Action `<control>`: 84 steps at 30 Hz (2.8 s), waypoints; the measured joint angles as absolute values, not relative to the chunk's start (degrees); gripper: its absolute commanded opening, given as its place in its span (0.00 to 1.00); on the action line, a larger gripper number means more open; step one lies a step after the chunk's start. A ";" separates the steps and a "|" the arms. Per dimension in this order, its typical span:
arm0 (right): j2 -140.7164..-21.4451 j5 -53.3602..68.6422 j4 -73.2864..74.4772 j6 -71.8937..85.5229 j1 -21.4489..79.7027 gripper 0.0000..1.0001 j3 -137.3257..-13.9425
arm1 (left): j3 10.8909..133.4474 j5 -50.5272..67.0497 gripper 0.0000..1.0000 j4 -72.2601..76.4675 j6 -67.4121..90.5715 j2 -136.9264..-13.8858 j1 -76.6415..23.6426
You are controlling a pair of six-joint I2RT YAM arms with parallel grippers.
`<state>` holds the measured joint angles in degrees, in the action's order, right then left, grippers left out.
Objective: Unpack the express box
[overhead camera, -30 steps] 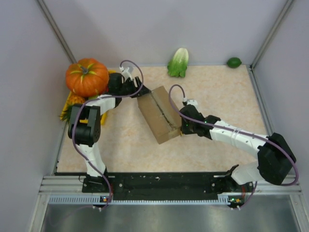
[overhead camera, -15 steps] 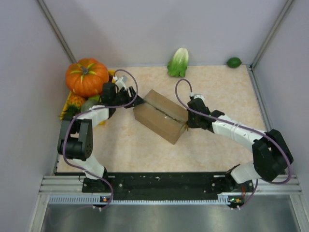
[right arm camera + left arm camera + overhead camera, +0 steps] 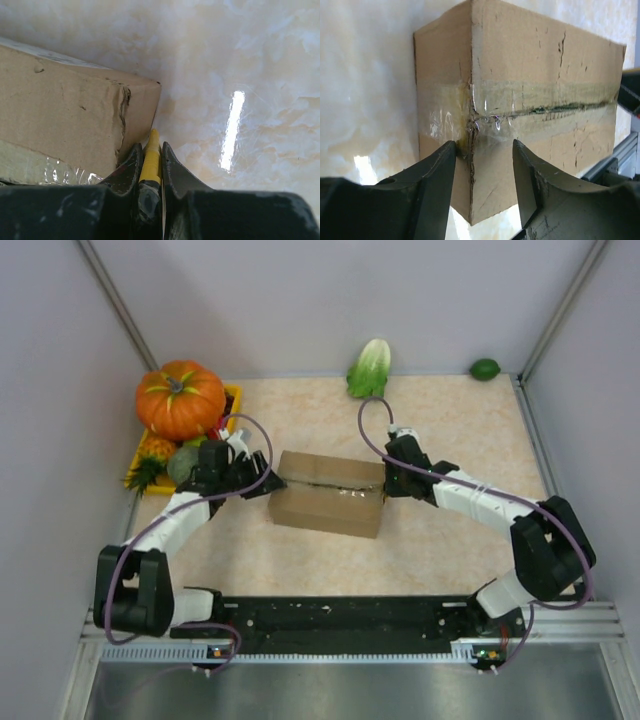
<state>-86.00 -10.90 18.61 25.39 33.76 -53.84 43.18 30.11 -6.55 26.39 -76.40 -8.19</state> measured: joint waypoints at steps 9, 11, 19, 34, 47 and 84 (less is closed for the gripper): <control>-86.87 -10.13 16.97 25.04 33.74 0.00 -55.20 | 39.72 26.15 0.58 -21.43 26.65 -64.97 -9.17; -86.50 -10.92 17.15 24.97 33.61 0.00 -55.86 | 41.08 23.55 0.59 -24.40 26.52 -64.42 -9.32; -76.23 -12.51 18.06 23.55 32.12 0.00 -55.96 | 52.75 19.05 0.63 -25.63 24.64 -64.31 -9.47; -53.47 -11.29 9.02 32.80 32.08 0.00 -38.74 | 72.75 19.92 0.74 -14.35 19.14 -89.93 -30.30; -51.55 -9.63 2.04 41.34 32.08 0.00 -31.79 | 84.88 17.04 0.47 -14.41 9.85 -105.38 -35.90; -58.67 -13.32 -6.85 41.74 31.22 0.00 -31.92 | 84.64 12.03 0.45 -15.81 2.50 -109.23 -38.85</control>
<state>-58.67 -13.32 -6.85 41.74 31.22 -31.92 84.64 12.03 -15.81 2.50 -109.23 -38.85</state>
